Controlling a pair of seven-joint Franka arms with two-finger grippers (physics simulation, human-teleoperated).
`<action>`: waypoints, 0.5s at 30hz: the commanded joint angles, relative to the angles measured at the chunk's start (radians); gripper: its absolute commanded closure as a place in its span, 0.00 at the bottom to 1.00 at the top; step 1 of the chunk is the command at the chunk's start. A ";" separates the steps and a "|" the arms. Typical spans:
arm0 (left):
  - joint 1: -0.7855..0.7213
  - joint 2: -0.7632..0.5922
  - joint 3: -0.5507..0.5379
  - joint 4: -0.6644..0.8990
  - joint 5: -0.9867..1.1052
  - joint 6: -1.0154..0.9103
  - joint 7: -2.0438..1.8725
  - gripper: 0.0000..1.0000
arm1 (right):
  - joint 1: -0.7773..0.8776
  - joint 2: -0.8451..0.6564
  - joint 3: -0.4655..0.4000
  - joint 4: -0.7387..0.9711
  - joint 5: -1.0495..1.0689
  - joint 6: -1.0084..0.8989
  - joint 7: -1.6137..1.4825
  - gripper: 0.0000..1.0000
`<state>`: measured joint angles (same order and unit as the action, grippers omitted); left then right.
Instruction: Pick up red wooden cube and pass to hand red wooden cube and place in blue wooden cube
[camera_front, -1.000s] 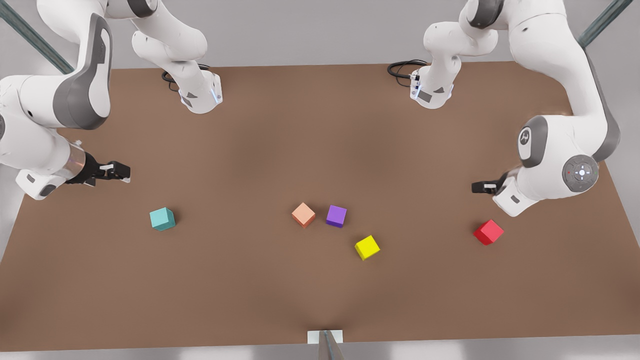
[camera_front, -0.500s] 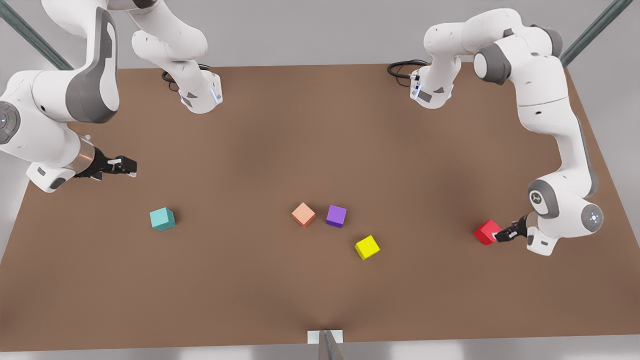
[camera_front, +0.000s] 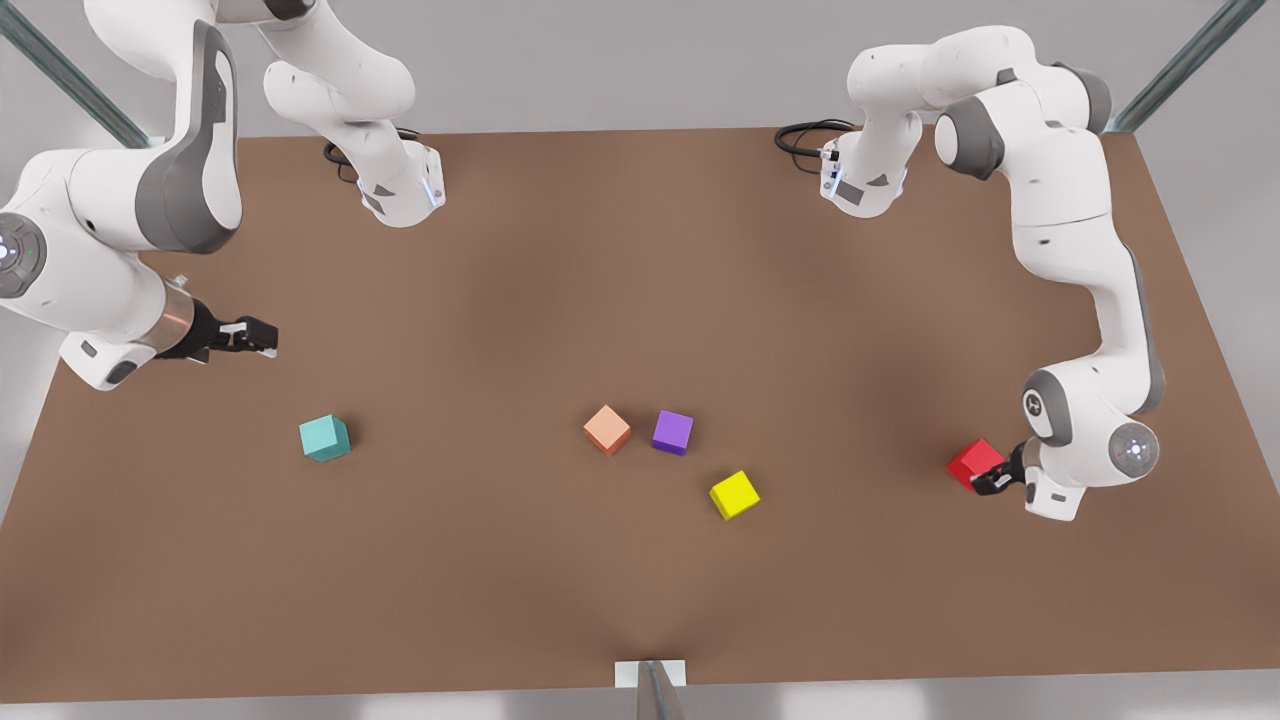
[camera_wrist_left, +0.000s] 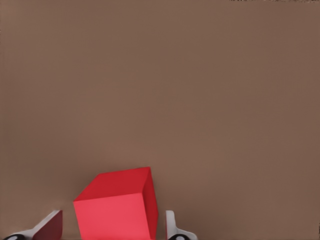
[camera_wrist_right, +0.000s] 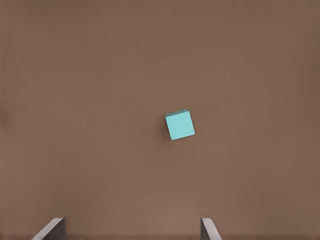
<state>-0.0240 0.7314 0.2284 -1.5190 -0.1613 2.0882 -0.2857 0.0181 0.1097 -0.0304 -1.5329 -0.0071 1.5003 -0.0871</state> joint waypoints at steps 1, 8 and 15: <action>0.002 0.000 0.000 -0.004 -0.009 0.004 -0.309 0.00 | 0.000 -0.001 0.000 0.000 0.002 -0.003 0.006 0.00; 0.007 0.005 0.000 -0.024 -0.037 0.026 -0.380 0.00 | 0.000 0.001 0.000 -0.007 0.012 -0.006 0.001 0.00; 0.007 0.039 -0.001 -0.035 -0.037 0.058 -0.371 0.00 | 0.000 0.007 0.000 -0.007 0.012 -0.006 0.001 0.00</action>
<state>-0.0169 0.7684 0.2275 -1.5519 -0.1985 2.1187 -0.4961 0.0183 0.1167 -0.0305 -1.5406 0.0034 1.4955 -0.0862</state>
